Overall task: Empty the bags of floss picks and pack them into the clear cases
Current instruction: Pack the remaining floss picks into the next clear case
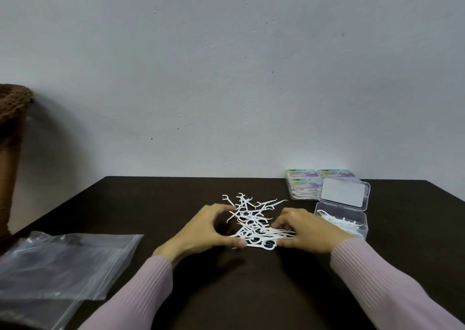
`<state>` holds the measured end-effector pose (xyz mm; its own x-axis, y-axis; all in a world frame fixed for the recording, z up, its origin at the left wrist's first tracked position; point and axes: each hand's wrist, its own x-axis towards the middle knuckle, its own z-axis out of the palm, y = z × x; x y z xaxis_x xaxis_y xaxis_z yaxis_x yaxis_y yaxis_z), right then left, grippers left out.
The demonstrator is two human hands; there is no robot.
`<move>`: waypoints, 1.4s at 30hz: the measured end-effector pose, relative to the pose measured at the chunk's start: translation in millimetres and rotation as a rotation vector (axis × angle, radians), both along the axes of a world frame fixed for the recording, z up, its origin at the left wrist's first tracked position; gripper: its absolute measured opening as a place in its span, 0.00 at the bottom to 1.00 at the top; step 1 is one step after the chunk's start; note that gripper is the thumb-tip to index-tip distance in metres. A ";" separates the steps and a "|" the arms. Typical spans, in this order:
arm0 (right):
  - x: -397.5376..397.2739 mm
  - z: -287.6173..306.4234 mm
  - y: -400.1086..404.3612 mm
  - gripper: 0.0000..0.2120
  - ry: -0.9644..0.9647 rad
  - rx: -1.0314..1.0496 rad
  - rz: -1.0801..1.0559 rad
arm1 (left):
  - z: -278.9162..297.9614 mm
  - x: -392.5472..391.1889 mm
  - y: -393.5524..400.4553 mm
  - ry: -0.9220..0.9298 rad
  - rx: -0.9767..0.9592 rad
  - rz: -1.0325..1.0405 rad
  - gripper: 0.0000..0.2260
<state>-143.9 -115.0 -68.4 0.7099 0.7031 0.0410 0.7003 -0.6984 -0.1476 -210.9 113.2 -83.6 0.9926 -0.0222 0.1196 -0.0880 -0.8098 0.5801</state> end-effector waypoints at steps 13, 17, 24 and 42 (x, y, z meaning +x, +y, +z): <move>-5.6 -0.5 2.5 0.10 -0.286 -0.118 0.036 | -3.7 13.8 -24.8 -0.105 0.101 -0.111 0.20; -2.5 2.4 -1.9 0.11 -0.323 -0.123 0.059 | -4.0 14.7 -28.2 -0.180 0.192 -0.117 0.13; 4.3 7.4 -17.5 0.12 -0.273 0.034 0.001 | -6.0 13.5 -30.0 -0.243 0.253 -0.105 0.09; 23.0 32.5 -99.3 0.10 -0.088 0.199 -0.519 | 7.7 20.0 -76.2 -0.615 0.136 -0.105 0.07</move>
<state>-120.9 -214.3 -35.9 0.9485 0.2353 0.2119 0.2879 -0.9194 -0.2678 -190.8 37.0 -75.9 0.7353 -0.1703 0.6561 -0.4547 -0.8417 0.2911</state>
